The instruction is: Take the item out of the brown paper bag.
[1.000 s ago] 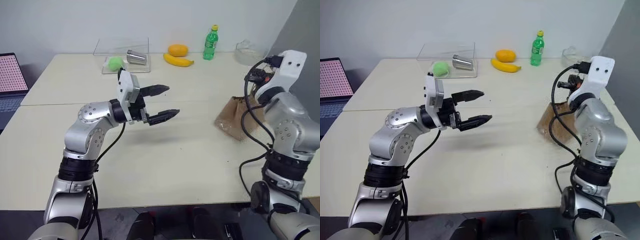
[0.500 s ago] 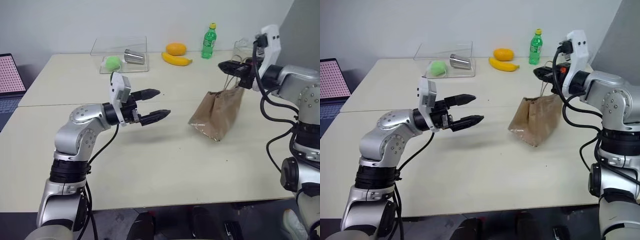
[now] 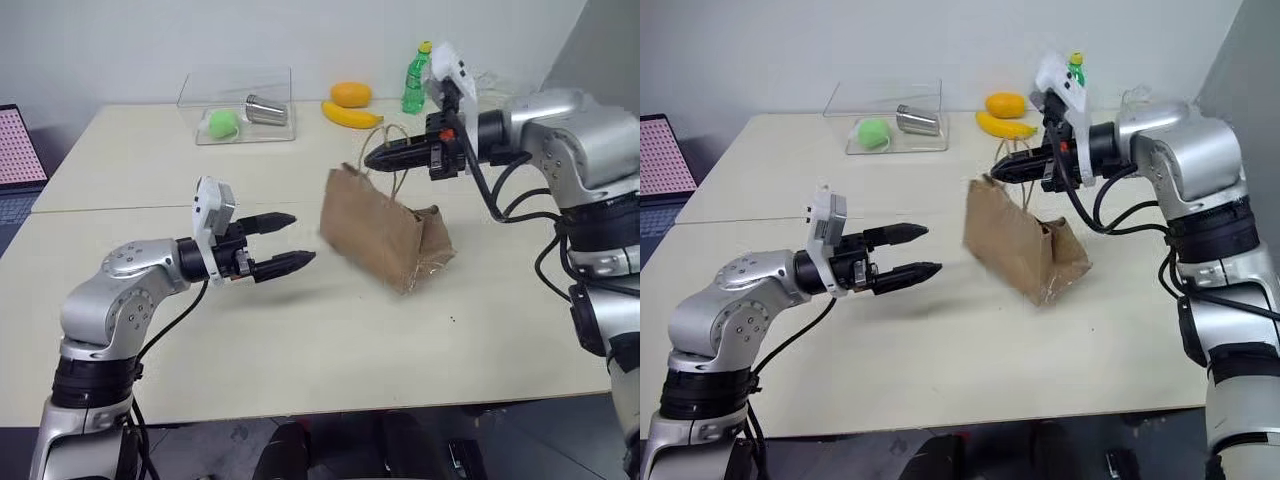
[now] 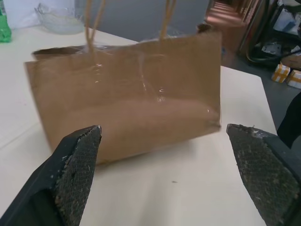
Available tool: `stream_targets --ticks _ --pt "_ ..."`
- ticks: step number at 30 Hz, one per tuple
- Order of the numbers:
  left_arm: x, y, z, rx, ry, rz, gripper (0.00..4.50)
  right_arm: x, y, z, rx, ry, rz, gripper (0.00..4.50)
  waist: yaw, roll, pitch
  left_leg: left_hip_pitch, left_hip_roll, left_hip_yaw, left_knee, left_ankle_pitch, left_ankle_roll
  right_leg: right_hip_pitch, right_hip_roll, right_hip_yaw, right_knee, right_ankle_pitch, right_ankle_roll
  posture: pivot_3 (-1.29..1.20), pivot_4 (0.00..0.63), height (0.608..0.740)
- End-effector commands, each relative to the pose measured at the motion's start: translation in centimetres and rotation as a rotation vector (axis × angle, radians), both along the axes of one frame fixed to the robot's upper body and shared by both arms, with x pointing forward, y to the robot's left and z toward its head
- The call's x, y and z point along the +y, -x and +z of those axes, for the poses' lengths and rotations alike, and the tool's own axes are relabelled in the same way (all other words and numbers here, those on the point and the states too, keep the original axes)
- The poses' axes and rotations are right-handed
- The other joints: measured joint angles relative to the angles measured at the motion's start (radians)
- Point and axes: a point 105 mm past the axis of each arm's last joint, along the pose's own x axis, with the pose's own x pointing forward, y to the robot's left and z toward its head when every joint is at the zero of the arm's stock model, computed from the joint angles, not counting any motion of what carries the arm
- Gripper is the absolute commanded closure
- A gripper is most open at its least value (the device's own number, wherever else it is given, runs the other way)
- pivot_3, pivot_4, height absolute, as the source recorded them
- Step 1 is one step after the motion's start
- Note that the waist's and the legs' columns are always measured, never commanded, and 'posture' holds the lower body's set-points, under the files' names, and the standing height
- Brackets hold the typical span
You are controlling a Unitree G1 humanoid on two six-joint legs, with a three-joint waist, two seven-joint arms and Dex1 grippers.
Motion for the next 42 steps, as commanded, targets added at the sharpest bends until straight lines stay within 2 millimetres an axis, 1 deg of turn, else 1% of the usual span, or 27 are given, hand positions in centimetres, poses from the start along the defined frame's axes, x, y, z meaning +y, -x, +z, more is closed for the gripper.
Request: stream_targets --ticks 1,7,12,16,21,28,33,38,40,42 --pt "0.0 0.8 1.2 -0.041 0.006 -0.005 0.00 1.1 -0.1 1.7 -0.177 0.057 0.091 4.48 0.000 0.000 0.000 0.000 0.000 0.000 0.000 0.000 0.000 0.000 0.000 0.000 0.000 0.000 0.000 0.00 0.150 0.740" --pt "0.3 1.6 0.9 -0.015 -0.003 0.010 0.00 2.9 -1.2 1.8 -0.410 0.163 0.186 4.48 -0.002 0.000 0.000 0.000 0.000 0.000 0.001 0.002 -0.003 0.000 0.000 0.000 0.001 0.000 0.000 0.00 0.150 0.740" --pt "0.8 1.8 0.9 -0.004 0.002 0.039 0.00 3.7 -2.0 1.7 -0.476 0.192 0.207 4.48 -0.002 0.000 0.000 0.000 0.000 0.000 0.001 0.002 -0.004 -0.001 0.000 0.000 0.001 0.000 0.000 0.00 0.150 0.740" --pt "1.8 1.9 0.9 0.012 0.015 0.092 0.00 4.9 -3.0 2.3 -0.540 0.173 0.183 4.48 -0.011 0.000 0.000 0.001 0.000 0.000 0.001 0.003 -0.005 -0.001 0.000 0.000 0.002 0.000 -0.001 0.00 0.150 0.740" --pt "2.8 2.2 0.6 0.033 0.020 0.137 0.00 6.4 -3.9 3.9 -0.593 0.084 0.108 4.48 -0.021 0.000 0.000 0.001 0.000 0.000 0.000 0.003 -0.006 -0.001 0.000 0.001 0.002 0.000 -0.001 0.00 0.150 0.740" --pt "3.3 2.3 0.6 0.034 0.031 0.176 0.00 7.2 -4.5 4.7 -0.654 0.047 0.050 4.48 -0.021 0.000 0.000 0.001 0.000 0.000 0.000 0.004 -0.007 -0.001 0.000 0.001 0.002 0.001 -0.001 0.00 0.150 0.740" --pt "4.4 1.8 0.9 0.011 0.052 0.252 0.00 7.5 -4.9 4.7 -0.663 0.043 0.013 4.48 -0.021 0.000 0.000 0.001 0.000 0.000 0.000 0.004 -0.007 -0.001 0.000 0.001 0.002 0.001 -0.001 0.00 0.150 0.740" --pt "6.6 0.6 2.2 -0.107 0.105 0.437 0.00 7.9 -5.6 4.3 -0.661 0.039 -0.041 4.48 -0.020 0.000 0.000 0.001 0.000 0.000 0.000 0.004 -0.007 -0.001 0.000 0.001 0.003 0.001 -0.001 0.00 0.150 0.740" --pt "6.8 0.6 2.6 -0.140 0.131 0.471 0.00 8.0 -5.8 4.1 -0.667 0.038 -0.057 4.48 -0.020 0.000 0.000 0.001 0.000 0.000 0.000 0.004 -0.007 -0.001 0.000 0.001 0.003 0.001 -0.001 0.00 0.150 0.740" --pt "6.3 1.1 2.7 -0.164 0.158 0.480 0.00 7.9 -6.1 3.7 -0.682 0.049 -0.075 4.48 -0.020 0.000 0.000 0.001 0.000 0.000 0.000 0.004 -0.007 -0.001 0.000 0.001 0.003 0.001 -0.001 0.00 0.150 0.740"
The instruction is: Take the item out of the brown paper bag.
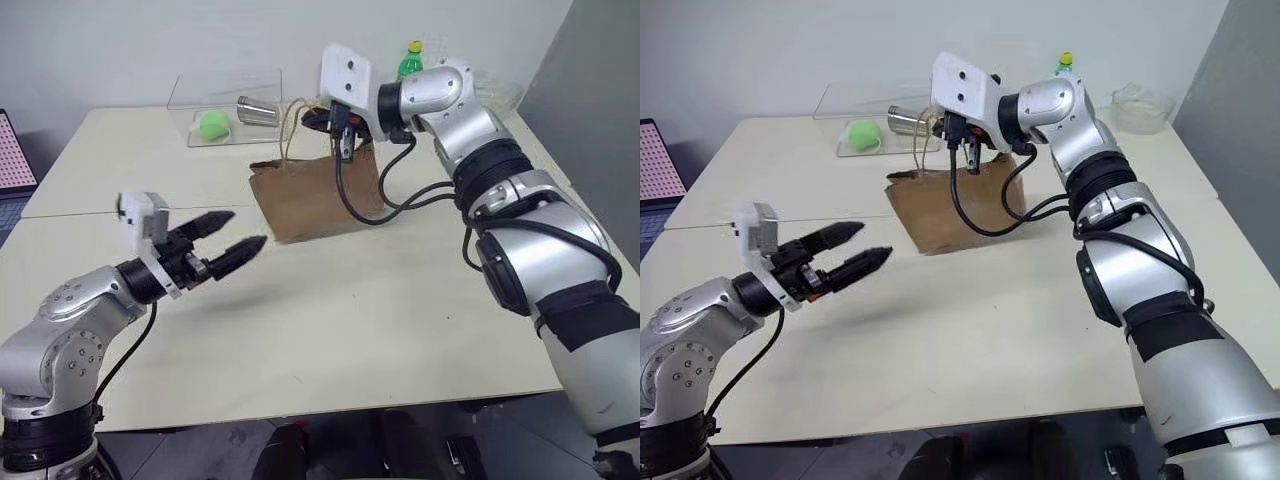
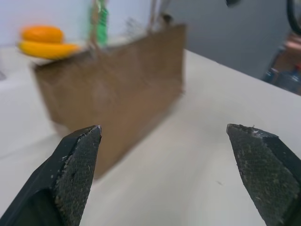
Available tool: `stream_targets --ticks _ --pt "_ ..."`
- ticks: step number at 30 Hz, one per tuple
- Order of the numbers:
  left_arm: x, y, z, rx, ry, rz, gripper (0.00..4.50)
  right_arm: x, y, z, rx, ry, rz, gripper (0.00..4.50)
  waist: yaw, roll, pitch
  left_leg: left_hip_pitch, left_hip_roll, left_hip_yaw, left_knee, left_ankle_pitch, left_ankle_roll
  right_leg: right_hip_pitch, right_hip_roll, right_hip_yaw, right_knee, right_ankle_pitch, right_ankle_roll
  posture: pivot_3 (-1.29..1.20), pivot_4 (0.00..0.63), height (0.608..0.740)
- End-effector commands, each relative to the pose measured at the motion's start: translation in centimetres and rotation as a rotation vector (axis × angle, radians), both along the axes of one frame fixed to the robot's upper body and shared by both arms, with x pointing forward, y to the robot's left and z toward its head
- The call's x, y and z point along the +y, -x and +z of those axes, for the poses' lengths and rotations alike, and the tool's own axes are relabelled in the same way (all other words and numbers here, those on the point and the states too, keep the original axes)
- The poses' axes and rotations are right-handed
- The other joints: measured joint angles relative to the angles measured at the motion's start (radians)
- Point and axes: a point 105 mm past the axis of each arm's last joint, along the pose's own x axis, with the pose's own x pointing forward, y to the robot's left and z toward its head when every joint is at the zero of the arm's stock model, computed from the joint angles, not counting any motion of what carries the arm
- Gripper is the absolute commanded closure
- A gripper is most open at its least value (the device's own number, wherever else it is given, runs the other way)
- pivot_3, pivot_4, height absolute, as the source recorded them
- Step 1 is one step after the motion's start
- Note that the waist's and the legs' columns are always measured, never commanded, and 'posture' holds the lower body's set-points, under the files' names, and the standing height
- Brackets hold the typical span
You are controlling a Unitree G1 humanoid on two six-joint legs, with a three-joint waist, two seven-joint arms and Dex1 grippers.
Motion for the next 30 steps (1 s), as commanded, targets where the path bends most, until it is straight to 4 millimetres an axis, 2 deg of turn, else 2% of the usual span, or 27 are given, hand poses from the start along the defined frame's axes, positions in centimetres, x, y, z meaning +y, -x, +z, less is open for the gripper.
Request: stream_targets --ticks 1,7,14,23,30 --pt "-0.2 1.0 1.4 -0.102 0.016 0.043 0.00 0.6 0.4 2.8 -0.115 -0.040 -0.002 4.48 0.000 0.000 0.000 0.000 0.000 0.000 0.000 0.000 0.000 0.000 0.000 0.000 0.000 0.000 0.000 0.00 0.150 0.740" --pt "-1.1 2.1 0.6 -0.089 0.046 0.047 0.00 0.8 0.2 2.6 -0.128 -0.061 -0.010 4.48 -0.001 0.000 0.000 0.000 0.000 0.001 0.000 0.000 0.000 0.000 0.000 0.001 0.000 0.000 0.000 0.00 0.150 0.740" --pt "-1.4 2.2 0.3 -0.082 0.039 0.044 0.00 1.3 0.4 2.9 -0.114 -0.067 -0.002 4.48 -0.001 0.000 0.000 0.000 0.000 0.001 0.000 0.000 0.000 0.000 0.000 0.000 0.001 0.000 0.000 0.00 0.150 0.740" --pt "-2.2 1.9 0.3 -0.087 0.014 0.006 0.00 0.1 -0.8 0.5 -0.068 0.032 -0.090 4.48 -0.001 0.000 0.000 0.000 0.000 0.001 0.000 0.000 0.000 0.000 0.000 0.000 0.001 0.000 0.000 0.00 0.150 0.740" --pt "-2.7 1.5 0.4 -0.096 0.000 -0.028 0.00 -0.8 -1.2 -0.1 -0.040 0.075 -0.123 4.48 -0.001 0.000 0.000 0.000 0.000 0.001 0.000 0.000 0.000 0.000 0.000 0.000 0.001 0.000 0.000 0.00 0.150 0.740"
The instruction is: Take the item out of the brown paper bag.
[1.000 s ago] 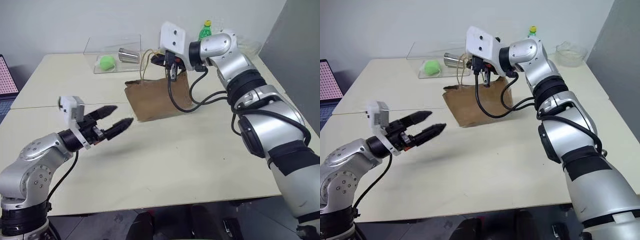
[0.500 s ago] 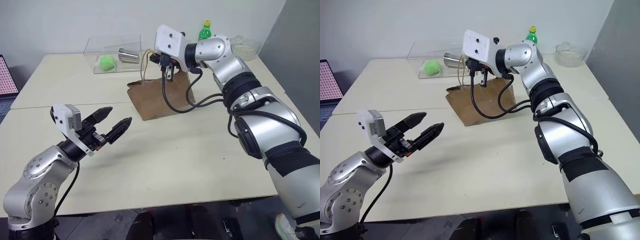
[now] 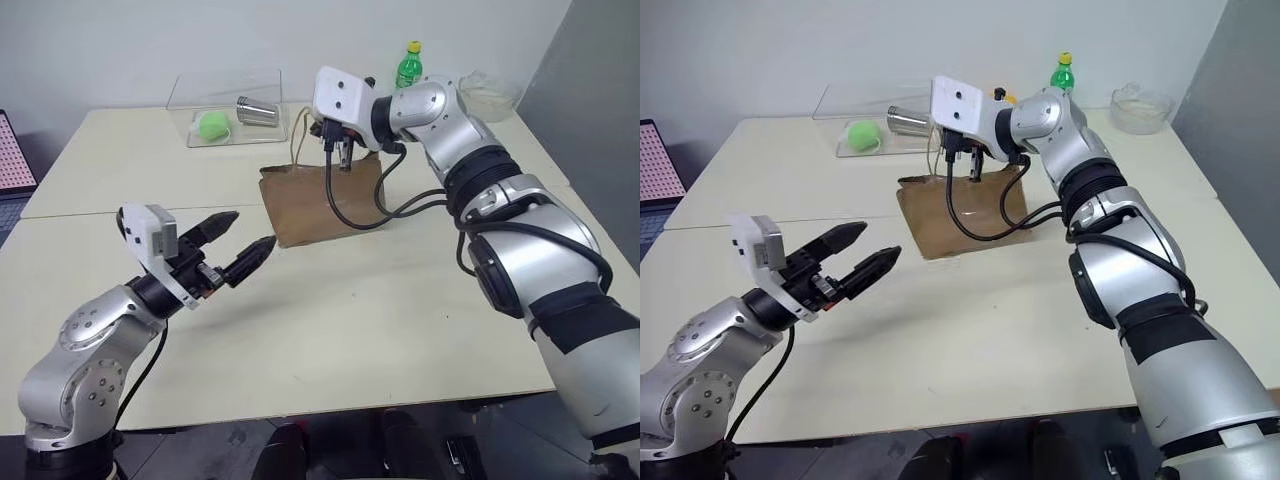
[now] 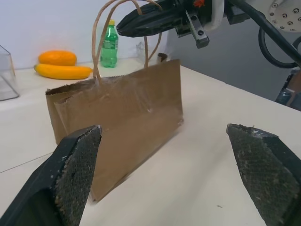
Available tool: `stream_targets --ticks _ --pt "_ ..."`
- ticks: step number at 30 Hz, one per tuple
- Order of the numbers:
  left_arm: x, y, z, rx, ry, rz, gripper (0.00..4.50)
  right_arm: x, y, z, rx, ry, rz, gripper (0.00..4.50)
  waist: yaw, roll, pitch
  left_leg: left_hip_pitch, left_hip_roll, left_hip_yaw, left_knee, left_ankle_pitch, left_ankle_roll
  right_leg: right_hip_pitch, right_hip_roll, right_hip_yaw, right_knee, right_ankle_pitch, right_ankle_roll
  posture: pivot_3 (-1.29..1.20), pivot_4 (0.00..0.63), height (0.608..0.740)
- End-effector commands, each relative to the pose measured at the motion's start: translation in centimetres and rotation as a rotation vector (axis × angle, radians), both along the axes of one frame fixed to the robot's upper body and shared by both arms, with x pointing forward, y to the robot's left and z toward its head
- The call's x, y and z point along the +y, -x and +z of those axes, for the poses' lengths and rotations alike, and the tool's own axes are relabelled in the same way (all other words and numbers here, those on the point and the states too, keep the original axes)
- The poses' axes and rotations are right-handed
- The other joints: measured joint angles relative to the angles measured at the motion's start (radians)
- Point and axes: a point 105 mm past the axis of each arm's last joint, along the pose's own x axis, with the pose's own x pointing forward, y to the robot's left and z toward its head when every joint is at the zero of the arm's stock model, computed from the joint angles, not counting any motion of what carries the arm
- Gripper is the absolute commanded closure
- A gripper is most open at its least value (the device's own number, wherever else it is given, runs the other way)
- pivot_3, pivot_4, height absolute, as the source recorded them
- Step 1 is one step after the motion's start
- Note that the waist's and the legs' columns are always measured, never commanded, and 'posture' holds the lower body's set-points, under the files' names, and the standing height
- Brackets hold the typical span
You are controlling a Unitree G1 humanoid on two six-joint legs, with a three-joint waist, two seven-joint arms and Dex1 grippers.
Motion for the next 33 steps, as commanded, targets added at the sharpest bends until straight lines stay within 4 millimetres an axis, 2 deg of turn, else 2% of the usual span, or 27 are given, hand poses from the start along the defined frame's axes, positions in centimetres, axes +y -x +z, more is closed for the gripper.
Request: stream_targets --ticks 1,2,5,10,15,19,22,28,31,32,33 --pt "-0.2 0.1 1.1 -0.058 -0.024 -0.017 0.00 -0.2 0.2 1.4 -0.027 -0.002 0.000 4.48 0.000 0.000 0.000 0.000 0.000 0.000 0.000 0.000 0.000 0.000 0.000 0.000 0.000 0.000 0.000 0.00 0.150 0.740" --pt "-0.3 0.1 1.1 -0.061 -0.029 -0.021 0.00 -0.4 0.1 1.4 -0.022 0.005 -0.006 4.48 0.000 0.000 0.000 0.000 0.000 0.000 0.000 0.000 0.000 0.000 0.000 0.000 0.000 0.000 0.000 0.00 0.150 0.740" --pt "-0.5 -0.1 1.2 -0.066 -0.034 -0.031 0.00 -0.9 0.0 1.1 -0.004 0.032 -0.018 3.61 0.000 0.000 0.000 0.000 0.000 0.000 0.000 0.000 0.000 0.000 0.000 0.000 0.000 0.000 0.000 0.00 0.150 0.740" --pt "-0.7 -0.2 1.3 -0.071 -0.039 -0.045 0.00 -2.0 -0.3 0.8 0.018 0.065 -0.044 1.76 0.000 0.000 0.000 0.000 0.000 0.000 0.000 0.000 0.000 0.000 0.000 0.000 0.000 0.000 0.000 0.00 0.150 0.740" --pt "-1.1 -0.7 1.6 -0.085 -0.053 -0.066 0.00 -4.6 -0.6 0.6 0.056 0.098 -0.093 0.04 0.000 0.000 0.000 0.000 0.000 0.000 0.000 0.000 0.000 0.000 0.000 0.000 0.000 0.000 0.000 0.00 0.150 0.740" --pt "-1.3 -1.3 1.9 -0.088 -0.057 -0.072 0.00 -7.0 -0.8 0.0 0.130 0.058 -0.122 0.04 0.001 0.000 0.000 0.000 0.000 0.000 0.000 0.000 0.000 0.001 0.000 0.000 0.000 0.000 0.000 0.00 0.150 0.740" --pt "-1.6 -1.6 1.8 -0.083 -0.059 -0.081 0.00 -8.0 -0.5 -0.2 0.215 -0.033 -0.112 0.04 0.000 0.000 0.000 0.000 0.000 0.000 0.001 0.000 0.000 0.001 0.000 0.000 0.000 0.000 0.000 0.00 0.150 0.740" --pt "-2.3 -2.3 1.9 -0.090 -0.051 -0.097 0.00 -10.6 0.6 1.5 0.251 -0.222 -0.048 0.04 -0.001 0.000 0.000 0.000 0.000 0.000 0.001 0.000 0.000 0.001 0.000 0.000 0.000 0.000 0.000 0.00 0.150 0.740" --pt "-2.6 -2.9 2.4 -0.104 -0.035 -0.096 0.00 -12.4 2.4 1.9 0.220 -0.366 0.001 0.04 0.008 -0.002 -0.002 0.000 0.000 -0.001 0.002 0.000 0.000 0.002 0.000 -0.001 0.000 0.000 0.000 0.00 0.150 0.740" --pt "-2.5 -3.1 2.6 -0.117 -0.041 -0.089 0.00 -12.7 3.7 1.6 0.187 -0.406 0.018 0.04 0.009 -0.003 -0.002 0.000 0.000 -0.002 0.003 0.000 0.000 0.003 0.000 -0.002 -0.001 0.000 0.000 0.00 0.150 0.740" --pt "-2.3 -3.5 2.9 -0.135 -0.044 -0.071 0.19 -12.6 5.1 1.3 0.154 -0.447 0.037 0.01 0.015 -0.003 -0.002 -0.001 0.000 -0.002 0.004 0.000 0.000 0.004 0.000 -0.002 -0.001 0.000 0.000 0.00 0.150 0.740"
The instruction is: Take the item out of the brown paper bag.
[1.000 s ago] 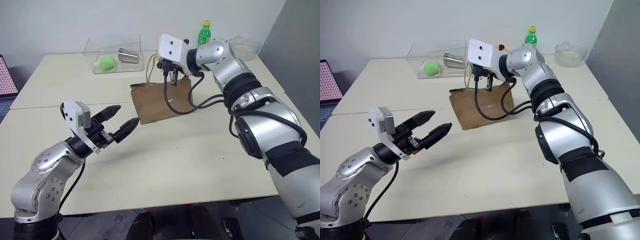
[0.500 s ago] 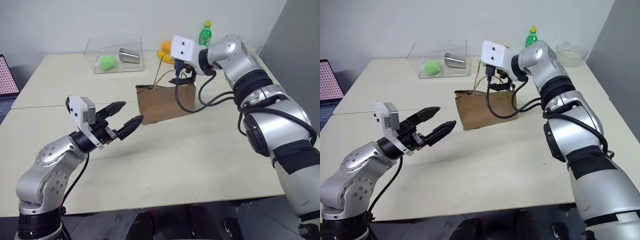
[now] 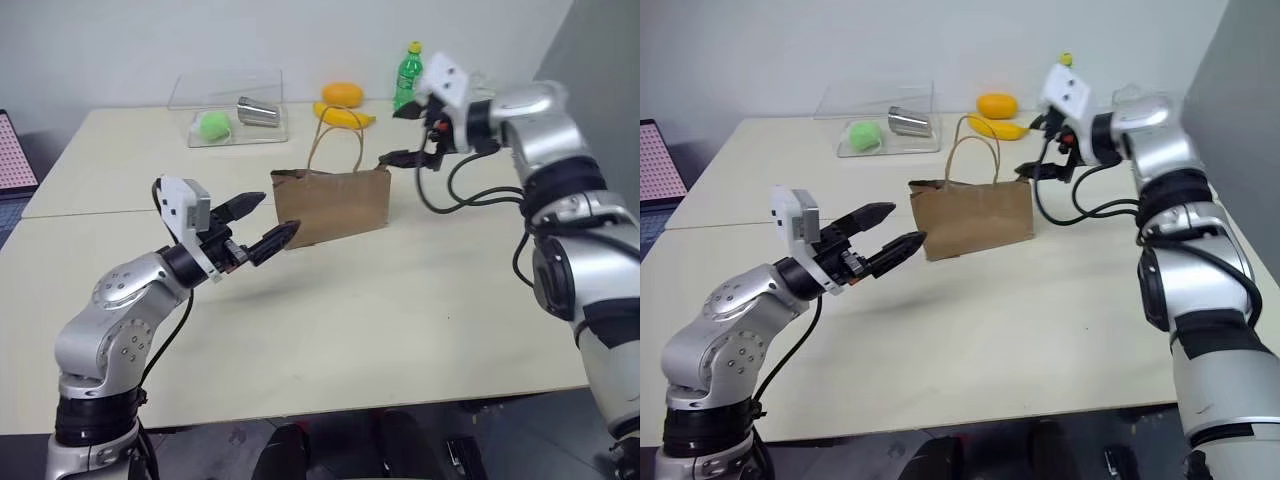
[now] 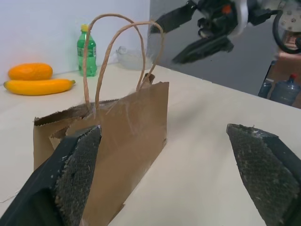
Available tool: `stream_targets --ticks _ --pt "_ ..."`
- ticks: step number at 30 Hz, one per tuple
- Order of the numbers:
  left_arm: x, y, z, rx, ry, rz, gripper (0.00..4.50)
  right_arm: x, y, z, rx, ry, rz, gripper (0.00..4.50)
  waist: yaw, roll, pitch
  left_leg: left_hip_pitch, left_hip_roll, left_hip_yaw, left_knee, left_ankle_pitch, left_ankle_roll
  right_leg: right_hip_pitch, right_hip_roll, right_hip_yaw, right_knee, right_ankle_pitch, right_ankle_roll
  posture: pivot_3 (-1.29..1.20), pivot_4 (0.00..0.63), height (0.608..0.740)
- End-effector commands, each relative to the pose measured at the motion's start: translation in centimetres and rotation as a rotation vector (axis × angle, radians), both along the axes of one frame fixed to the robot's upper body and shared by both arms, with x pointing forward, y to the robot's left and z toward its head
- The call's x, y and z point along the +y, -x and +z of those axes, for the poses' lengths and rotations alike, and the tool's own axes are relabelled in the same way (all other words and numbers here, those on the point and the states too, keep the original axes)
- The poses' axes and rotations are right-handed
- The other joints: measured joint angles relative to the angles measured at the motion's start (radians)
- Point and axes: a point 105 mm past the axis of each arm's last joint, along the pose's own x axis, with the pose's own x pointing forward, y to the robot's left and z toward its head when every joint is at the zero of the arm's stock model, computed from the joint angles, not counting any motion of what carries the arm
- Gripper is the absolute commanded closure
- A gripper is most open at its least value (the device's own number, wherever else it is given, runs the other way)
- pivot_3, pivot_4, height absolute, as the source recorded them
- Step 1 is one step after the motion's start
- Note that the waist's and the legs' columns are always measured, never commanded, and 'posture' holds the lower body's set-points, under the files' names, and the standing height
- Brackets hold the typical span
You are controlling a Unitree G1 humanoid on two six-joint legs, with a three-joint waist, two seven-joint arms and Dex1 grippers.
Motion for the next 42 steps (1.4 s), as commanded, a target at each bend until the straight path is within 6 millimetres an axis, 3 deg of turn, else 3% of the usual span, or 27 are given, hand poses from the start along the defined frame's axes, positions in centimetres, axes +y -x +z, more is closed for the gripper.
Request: stream_targets --ticks 1,2,6,11,14,17,20,26,33,39,42 --pt "0.5 -0.8 1.6 -0.092 -0.003 0.040 0.41 0.2 4.7 1.4 -0.143 -0.157 0.053 0.00 0.010 0.000 0.000 -0.001 0.000 -0.001 0.001 0.000 0.000 0.001 0.000 -0.001 0.000 0.000 0.000 0.00 0.150 0.740" --pt "0.8 -1.8 2.1 -0.119 -0.002 0.089 0.47 0.6 6.9 0.2 -0.168 -0.235 0.052 0.00 0.014 0.000 0.000 -0.001 0.000 -0.001 0.002 0.000 0.000 0.001 0.000 -0.001 0.000 0.000 0.000 0.00 0.150 0.740" --pt "1.6 -4.6 3.1 -0.169 -0.017 0.171 1.75 2.4 13.0 -4.1 -0.110 -0.396 -0.022 0.00 0.024 0.001 -0.001 -0.002 0.000 -0.002 0.004 0.000 0.000 0.000 0.000 -0.001 0.003 0.000 0.000 0.00 0.150 0.740" --pt "1.7 -8.1 4.6 -0.214 -0.115 0.170 3.41 3.6 16.2 -7.5 -0.037 -0.447 -0.136 0.00 0.024 -0.001 -0.002 0.001 -0.001 -0.001 0.009 -0.002 0.005 0.003 0.001 0.000 0.004 0.001 0.003 0.00 0.150 0.740" --pt "2.2 -10.3 5.9 -0.250 -0.167 0.198 4.40 3.7 16.8 -8.0 -0.017 -0.483 -0.207 0.00 0.024 -0.001 -0.002 0.001 -0.001 -0.001 0.009 -0.001 0.005 0.003 0.002 0.000 0.004 0.001 0.003 0.00 0.150 0.740" --pt "2.0 -12.5 6.4 -0.245 -0.213 0.222 4.46 3.8 17.5 -8.0 -0.009 -0.524 -0.250 0.00 0.023 -0.001 -0.002 0.001 0.000 -0.001 0.009 -0.001 0.005 0.003 0.003 0.000 0.004 0.001 0.003 0.00 0.150 0.740" --pt "1.9 -14.5 5.7 -0.190 -0.302 0.265 4.46 4.0 18.1 -7.9 -0.007 -0.540 -0.269 0.00 0.021 -0.001 -0.002 0.001 -0.001 -0.002 0.008 -0.002 0.005 0.003 0.003 0.000 0.003 0.001 0.003 0.00 0.150 0.740" --pt "-0.2 -15.6 3.4 -0.086 -0.441 0.184 4.46 3.3 18.6 -7.9 -0.014 -0.535 -0.303 0.00 0.020 -0.002 -0.002 -0.001 -0.002 -0.002 0.008 -0.002 0.006 0.002 0.003 -0.001 0.001 0.001 0.003 0.00 0.150 0.740" --pt "-2.5 -14.2 1.8 0.000 -0.543 -0.058 4.46 2.8 19.1 -8.3 0.020 -0.557 -0.326 0.00 0.016 -0.002 -0.002 -0.001 -0.001 -0.003 0.008 -0.002 0.006 0.002 0.003 -0.001 0.001 0.001 0.003 0.00 0.150 0.740" --pt "-1.6 -10.8 -1.0 0.174 -0.693 -0.376 4.46 2.8 19.9 -8.9 0.096 -0.547 -0.299 0.00 0.011 -0.002 -0.002 -0.001 -0.001 -0.002 0.008 -0.002 0.006 0.003 0.003 -0.001 0.002 0.001 0.003 0.00 0.150 0.740" --pt "-1.3 -9.9 -1.8 0.220 -0.705 -0.448 4.46 2.8 20.0 -8.9 0.107 -0.540 -0.289 0.00 0.009 -0.002 -0.002 -0.001 0.000 -0.003 0.008 -0.002 0.006 0.003 0.004 -0.001 0.002 0.001 0.003 0.00 0.150 0.740"
